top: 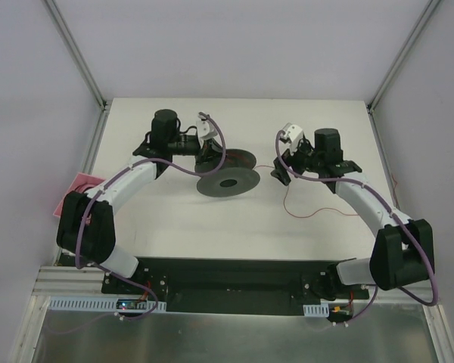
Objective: Wrap the cables
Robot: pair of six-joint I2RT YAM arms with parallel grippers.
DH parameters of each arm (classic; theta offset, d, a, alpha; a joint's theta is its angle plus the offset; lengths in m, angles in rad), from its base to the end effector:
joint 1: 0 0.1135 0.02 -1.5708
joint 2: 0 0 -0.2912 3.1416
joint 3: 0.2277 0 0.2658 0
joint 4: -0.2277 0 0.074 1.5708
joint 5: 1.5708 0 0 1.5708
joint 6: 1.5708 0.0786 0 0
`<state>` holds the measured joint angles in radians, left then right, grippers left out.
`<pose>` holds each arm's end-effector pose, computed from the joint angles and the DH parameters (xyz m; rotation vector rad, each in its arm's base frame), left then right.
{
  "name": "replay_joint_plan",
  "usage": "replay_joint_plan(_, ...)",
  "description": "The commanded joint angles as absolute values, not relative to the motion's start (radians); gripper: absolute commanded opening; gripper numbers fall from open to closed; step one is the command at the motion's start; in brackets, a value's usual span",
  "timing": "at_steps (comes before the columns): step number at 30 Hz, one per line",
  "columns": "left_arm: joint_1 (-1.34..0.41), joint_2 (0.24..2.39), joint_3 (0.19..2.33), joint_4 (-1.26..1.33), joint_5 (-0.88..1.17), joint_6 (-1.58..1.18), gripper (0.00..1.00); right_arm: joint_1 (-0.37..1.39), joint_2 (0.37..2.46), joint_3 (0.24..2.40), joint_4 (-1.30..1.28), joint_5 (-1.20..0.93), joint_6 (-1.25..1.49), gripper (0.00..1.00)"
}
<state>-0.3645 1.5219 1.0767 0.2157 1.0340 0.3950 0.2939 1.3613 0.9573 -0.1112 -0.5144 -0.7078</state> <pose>0.3277 -0.1973 0.3210 1.2750 1.2297 -0.8985 0.3191 0.1370 0.2815 -1.2303 1.6084 0.2755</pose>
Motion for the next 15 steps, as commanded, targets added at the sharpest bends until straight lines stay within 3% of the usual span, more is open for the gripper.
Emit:
replay_joint_plan(1, -0.351, 1.441, 1.161, 0.252, 1.037, 0.259, 0.0, 0.246, 1.359, 0.971, -0.103, -0.584, -0.756, 0.96)
replay_joint_plan(6, -0.347, 1.411, 1.17, 0.25, 0.976, 0.196, 0.0, 0.184, 1.474, 1.044, -0.242, -0.58, -0.831, 0.99)
replay_joint_plan(15, -0.334, 1.388, 1.174, 0.271, 0.897, 0.098, 0.0, 0.199, 1.617, 1.108, -0.308, -0.529, -0.75, 0.85)
